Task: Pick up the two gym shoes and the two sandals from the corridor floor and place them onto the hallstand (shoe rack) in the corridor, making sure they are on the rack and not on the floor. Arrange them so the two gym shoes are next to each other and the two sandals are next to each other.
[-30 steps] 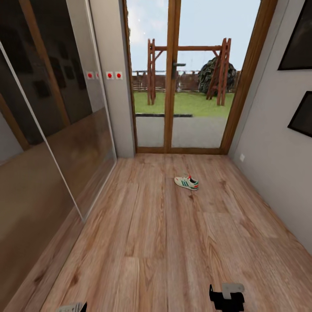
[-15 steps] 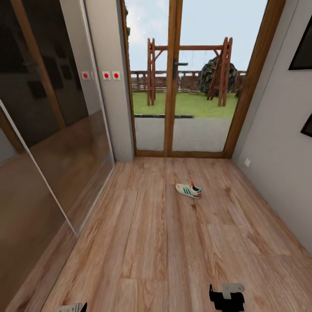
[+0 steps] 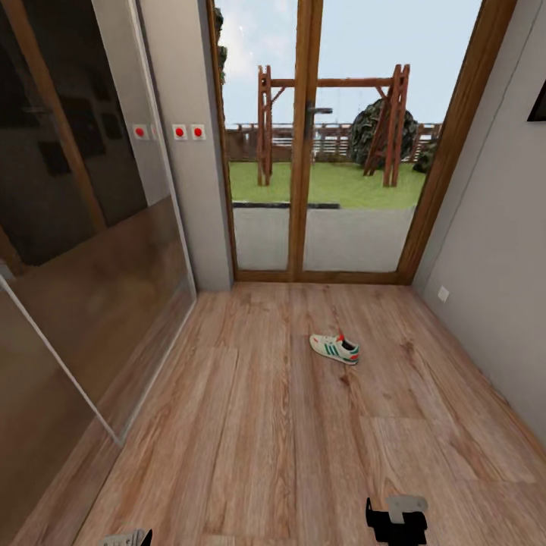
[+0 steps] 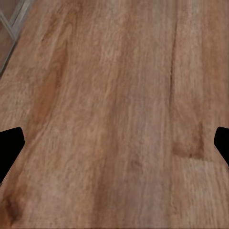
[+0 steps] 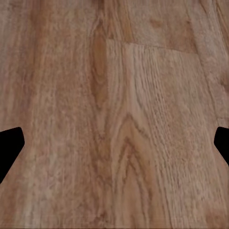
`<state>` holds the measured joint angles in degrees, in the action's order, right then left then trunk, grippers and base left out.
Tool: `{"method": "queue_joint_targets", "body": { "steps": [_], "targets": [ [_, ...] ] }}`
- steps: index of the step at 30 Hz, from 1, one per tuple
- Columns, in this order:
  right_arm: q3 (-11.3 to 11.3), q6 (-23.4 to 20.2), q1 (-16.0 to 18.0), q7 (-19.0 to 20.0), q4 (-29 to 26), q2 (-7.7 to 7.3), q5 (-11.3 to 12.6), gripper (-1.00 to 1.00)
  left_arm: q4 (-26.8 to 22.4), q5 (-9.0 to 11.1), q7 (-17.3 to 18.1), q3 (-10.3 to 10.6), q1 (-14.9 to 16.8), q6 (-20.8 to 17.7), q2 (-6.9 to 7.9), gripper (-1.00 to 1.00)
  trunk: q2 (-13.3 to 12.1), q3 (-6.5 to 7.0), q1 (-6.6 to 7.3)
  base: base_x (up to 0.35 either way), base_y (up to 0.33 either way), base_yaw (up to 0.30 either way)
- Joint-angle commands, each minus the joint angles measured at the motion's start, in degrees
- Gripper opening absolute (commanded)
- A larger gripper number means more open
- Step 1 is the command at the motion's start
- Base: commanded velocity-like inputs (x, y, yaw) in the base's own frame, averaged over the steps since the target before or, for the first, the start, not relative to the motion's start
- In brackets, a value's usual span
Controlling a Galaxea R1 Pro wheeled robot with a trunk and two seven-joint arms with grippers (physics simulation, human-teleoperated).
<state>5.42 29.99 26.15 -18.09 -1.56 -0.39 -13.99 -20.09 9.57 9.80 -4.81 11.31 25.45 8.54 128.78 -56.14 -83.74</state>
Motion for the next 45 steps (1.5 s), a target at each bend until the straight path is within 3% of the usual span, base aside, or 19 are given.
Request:
{"method": "queue_joint_targets", "body": {
  "steps": [1, 45],
  "targets": [
    [0.47, 0.16, 0.04, -0.19, 0.06, 0.01, -0.60, 1.00, 0.05, 0.53, 0.57, -0.20, 0.03, 0.04, -0.01, 1.00, 0.02, -0.05, -0.02, 0.334, 0.000, 0.000],
    [0.42, 0.16, 0.04, -0.14, 0.06, 0.11, -0.60, 1.00, 0.05, 0.53, 0.57, -0.20, 0.03, -0.02, -0.01, 1.00, 0.02, -0.05, -0.02, 0.335, 0.000, 0.000]
  ]
}}
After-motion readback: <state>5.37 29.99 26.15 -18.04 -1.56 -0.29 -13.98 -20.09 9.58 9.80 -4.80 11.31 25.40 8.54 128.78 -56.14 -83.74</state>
